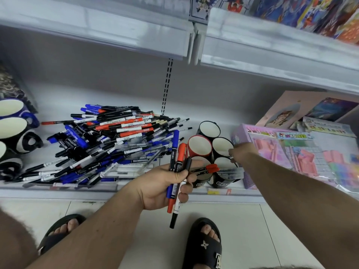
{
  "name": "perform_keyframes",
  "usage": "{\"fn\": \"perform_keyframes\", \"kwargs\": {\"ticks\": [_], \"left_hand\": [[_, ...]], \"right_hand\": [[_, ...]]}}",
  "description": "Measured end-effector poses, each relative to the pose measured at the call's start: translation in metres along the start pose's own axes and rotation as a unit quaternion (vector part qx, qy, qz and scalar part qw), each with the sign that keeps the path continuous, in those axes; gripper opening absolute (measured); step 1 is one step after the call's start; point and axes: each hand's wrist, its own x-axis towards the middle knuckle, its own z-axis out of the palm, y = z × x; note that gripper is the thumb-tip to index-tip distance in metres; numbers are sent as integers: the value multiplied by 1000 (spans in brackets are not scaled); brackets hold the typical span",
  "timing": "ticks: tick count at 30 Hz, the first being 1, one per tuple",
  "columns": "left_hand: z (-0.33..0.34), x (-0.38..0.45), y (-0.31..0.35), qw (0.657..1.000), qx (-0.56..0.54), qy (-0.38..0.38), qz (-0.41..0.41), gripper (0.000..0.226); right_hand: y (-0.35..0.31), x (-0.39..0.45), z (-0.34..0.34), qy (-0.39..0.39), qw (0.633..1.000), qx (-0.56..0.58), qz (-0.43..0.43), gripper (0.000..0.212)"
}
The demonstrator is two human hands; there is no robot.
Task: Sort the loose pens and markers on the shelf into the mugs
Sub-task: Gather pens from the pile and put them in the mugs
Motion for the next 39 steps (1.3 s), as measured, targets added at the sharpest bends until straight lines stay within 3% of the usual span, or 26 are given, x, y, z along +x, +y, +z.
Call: {"fn": "perform_keyframes", "kwargs": {"ticks": [2, 4, 7, 10, 13, 15, 17, 19, 24, 28, 31, 34, 36, 39], "left_hand": [[0, -4, 0, 1000, 5, 2, 3, 53], [2, -7, 2, 1000, 9, 6, 1, 52], [6, -12, 4, 1000, 8, 8, -5, 51], [10, -17, 4, 1000, 14, 12, -8, 50], [14, -21, 2, 999, 32, 14, -15, 51], [16, -24, 1, 999, 38, 17, -21, 50], [18, -28, 1, 999, 39, 15, -26, 46], [19, -30, 1, 998, 50, 16, -32, 41], [17, -28, 5, 990, 89, 109, -28, 36], [21, -27, 11, 982, 116, 145, -42, 38], [13, -21, 15, 967, 97, 231, -45, 61], [-7, -11, 13, 916, 37, 398, 38, 45], [-13, -6, 10, 900, 26, 430, 74, 31], [-10, -1, 6, 905, 52, 411, 100, 26]], "right_hand": [[-17, -12, -10, 57, 995, -61, -58, 17], [-45, -41, -18, 44, 991, -2, -125, 19], [-83, -102, -29, -128, 959, 165, -192, 7], [-98, -155, -30, -258, 923, 88, -273, 11], [-96, -180, -21, -291, 908, 71, -294, 11], [-91, -184, -15, -283, 907, 82, -302, 7], [-86, -183, -13, -273, 907, 85, -309, 33], [-85, -183, -15, -276, 900, 79, -327, 42], [-82, -178, -21, -263, 902, 86, -333, 18], [-81, -175, -31, -263, 906, 93, -317, 14], [-78, -147, -54, -180, 928, 179, -273, 15], [-57, -109, -69, -51, 955, 215, -200, 11], [-36, -90, -62, -8, 975, 160, -153, 8], [-16, -73, -38, 0, 991, 91, -101, 7]]}}
